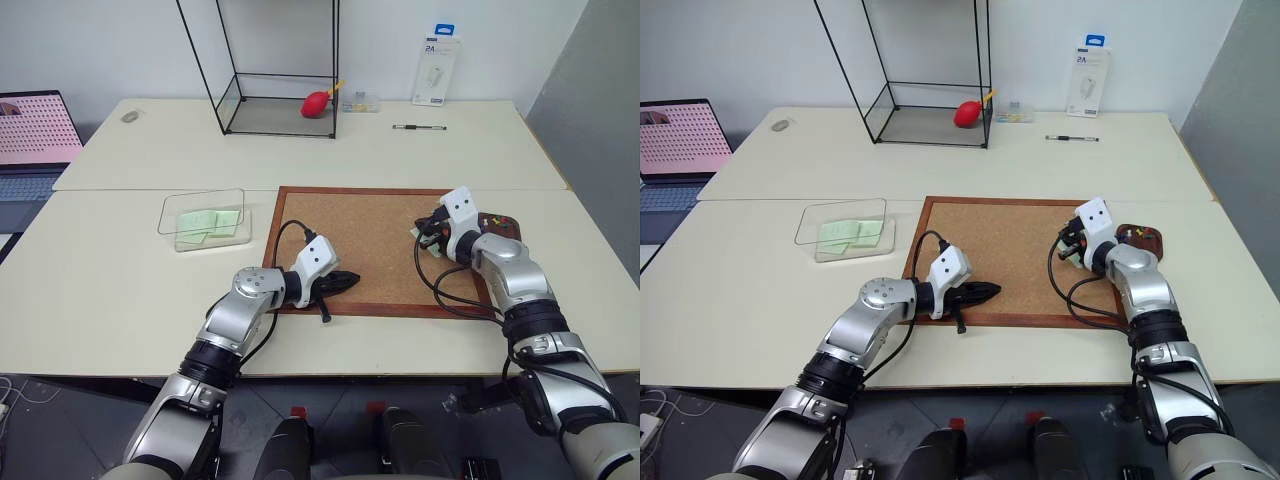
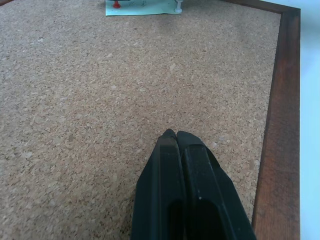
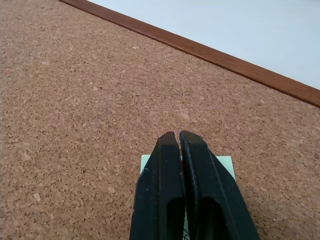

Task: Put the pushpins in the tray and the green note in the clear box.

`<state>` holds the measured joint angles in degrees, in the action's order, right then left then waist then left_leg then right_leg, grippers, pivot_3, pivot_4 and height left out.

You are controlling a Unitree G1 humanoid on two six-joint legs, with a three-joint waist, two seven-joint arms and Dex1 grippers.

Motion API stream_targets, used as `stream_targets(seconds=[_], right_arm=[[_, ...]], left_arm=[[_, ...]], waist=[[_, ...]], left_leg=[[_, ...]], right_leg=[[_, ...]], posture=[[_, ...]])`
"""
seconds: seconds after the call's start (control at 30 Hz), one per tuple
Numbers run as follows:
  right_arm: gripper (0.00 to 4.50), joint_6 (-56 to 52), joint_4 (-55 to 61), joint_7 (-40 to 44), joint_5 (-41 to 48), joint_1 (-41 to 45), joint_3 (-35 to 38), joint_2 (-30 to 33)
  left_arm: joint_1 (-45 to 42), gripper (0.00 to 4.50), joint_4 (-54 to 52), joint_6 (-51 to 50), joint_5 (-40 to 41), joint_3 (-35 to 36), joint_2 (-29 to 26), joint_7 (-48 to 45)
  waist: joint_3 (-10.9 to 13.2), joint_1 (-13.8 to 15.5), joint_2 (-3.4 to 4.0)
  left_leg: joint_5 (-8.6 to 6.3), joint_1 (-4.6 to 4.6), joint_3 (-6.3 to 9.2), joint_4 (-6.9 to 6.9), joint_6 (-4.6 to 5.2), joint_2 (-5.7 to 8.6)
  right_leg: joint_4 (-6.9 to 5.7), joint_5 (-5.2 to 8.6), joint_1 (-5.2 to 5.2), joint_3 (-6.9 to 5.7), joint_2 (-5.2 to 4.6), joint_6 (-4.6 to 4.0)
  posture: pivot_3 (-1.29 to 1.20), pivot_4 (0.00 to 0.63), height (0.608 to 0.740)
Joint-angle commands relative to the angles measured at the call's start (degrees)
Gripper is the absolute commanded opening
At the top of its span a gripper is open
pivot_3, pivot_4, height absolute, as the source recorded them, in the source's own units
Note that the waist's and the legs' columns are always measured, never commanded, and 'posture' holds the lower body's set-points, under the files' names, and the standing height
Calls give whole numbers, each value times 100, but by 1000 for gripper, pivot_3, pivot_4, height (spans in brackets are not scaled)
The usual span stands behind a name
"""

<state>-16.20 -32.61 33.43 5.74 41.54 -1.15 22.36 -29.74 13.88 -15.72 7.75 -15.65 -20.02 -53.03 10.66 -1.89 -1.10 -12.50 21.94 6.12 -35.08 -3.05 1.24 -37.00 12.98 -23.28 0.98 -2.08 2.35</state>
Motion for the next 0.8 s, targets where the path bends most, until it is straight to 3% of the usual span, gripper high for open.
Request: stream_targets(seconds=[0.03,0.1,0.2,0.63,0.8], right_arm=[[83,-24,608,75,140,169,243,207],[83,-75,659,93,135,126,239,240],[617,-81,671,71,141,86,258,239],[3345,-360,1005,144,289,-45,427,313],[3345,-764,1107,248,288,-161,275,350]], left_arm=[[60,0,14,-1,-100,-51,-21,-8],[60,0,21,6,-102,-53,-17,-10],[64,0,33,22,-116,-59,-10,-13],[100,0,9,31,-144,-51,-32,-31],[96,0,32,61,-155,-60,-21,-41]], waist=[[0,0,0],[0,0,0],[0,1,0],[0,1,0],[0,1,0]], left_leg=[[0,0,0,0,0,0],[0,0,0,0,0,0],[0,-1,0,0,0,-1],[0,-1,0,0,0,-1],[0,-1,0,0,0,-1]], right_leg=[[0,0,0,0,0,0],[0,0,0,0,0,0],[0,0,0,-1,0,0],[0,0,0,-1,0,0],[0,0,0,-1,0,0]], posture=[[0,150,740],[0,150,740],[0,150,740],[0,150,740],[0,150,740]])
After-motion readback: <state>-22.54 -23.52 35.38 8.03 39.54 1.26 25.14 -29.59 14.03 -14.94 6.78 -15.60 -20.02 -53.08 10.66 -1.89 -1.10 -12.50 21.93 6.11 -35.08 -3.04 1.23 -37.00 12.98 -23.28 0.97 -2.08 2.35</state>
